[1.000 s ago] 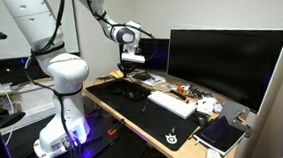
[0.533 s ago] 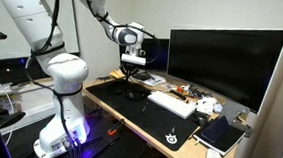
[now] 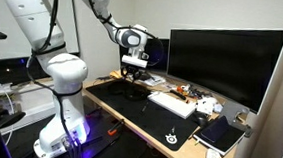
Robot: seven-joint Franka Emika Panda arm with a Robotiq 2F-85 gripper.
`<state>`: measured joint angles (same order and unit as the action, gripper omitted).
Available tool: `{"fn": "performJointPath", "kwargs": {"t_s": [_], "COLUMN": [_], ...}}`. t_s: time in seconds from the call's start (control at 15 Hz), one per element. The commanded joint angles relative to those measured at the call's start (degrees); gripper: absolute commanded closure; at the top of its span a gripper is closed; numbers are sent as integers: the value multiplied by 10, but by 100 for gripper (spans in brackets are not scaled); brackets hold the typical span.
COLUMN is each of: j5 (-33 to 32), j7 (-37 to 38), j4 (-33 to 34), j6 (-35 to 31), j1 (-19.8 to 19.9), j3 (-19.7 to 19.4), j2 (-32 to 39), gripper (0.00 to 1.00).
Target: Open the black bag on the table
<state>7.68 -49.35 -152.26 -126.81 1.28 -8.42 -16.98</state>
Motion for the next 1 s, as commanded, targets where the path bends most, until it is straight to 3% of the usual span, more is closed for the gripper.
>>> {"fn": "performJointPath", "kwargs": {"t_s": [0.0,0.13,0.73,0.8,0.93], "j5": [-20,-25,-55,-37,-43], "j7": [29,38,82,59,64], "j4": [18,24,85,60,70], "j6": [25,26,52,29,31], "j1": [4,4,9,4,6], "j3": [1,2,6,1,2], "j2": [5,9,63,43,56], "gripper": [14,1,0,0,0]}}
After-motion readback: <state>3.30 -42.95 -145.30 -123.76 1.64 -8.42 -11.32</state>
